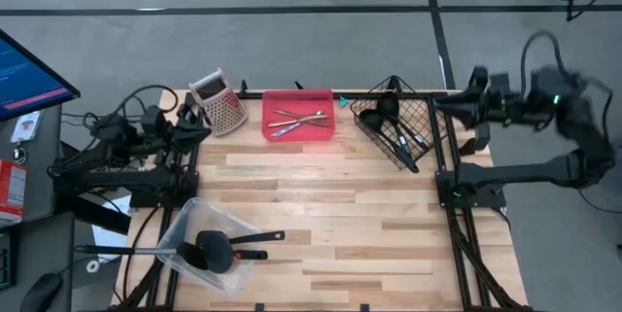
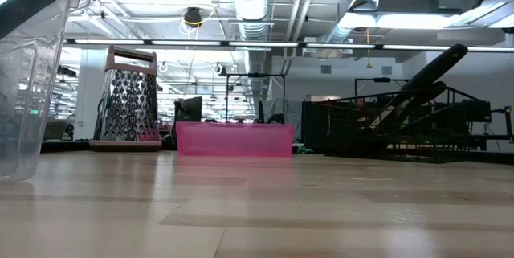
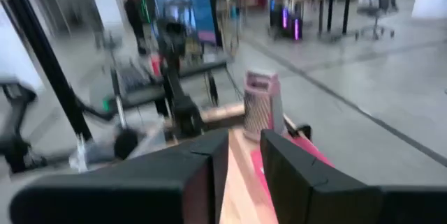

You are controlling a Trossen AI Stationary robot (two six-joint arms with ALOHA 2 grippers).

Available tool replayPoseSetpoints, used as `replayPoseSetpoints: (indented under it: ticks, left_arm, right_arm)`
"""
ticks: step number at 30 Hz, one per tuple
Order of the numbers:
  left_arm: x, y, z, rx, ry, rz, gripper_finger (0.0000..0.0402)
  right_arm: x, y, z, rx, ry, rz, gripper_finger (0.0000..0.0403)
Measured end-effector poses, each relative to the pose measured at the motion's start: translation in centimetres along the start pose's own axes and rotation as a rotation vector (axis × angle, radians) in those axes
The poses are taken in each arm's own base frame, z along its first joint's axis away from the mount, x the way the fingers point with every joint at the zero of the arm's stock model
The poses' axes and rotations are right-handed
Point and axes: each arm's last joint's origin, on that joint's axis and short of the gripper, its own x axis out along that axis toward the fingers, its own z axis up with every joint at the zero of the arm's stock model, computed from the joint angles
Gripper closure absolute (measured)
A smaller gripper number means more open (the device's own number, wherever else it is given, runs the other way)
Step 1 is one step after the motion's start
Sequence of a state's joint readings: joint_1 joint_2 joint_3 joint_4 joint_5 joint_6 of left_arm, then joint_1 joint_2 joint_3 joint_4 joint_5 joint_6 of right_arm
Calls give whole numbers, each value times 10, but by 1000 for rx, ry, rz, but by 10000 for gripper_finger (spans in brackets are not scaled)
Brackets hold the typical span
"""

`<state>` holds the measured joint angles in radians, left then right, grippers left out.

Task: Pick & Place Kitchen Items
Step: Return to Home Position

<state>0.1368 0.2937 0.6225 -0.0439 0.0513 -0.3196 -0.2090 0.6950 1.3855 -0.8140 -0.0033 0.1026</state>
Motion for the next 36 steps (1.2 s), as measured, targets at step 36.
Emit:
replayPoseSetpoints:
  ticks: [36]
  left_arm:
    - [-4, 48, -144, -164, 3, -21, 401]
  right_arm:
    - [56, -14, -250, 247, -329, 313, 395]
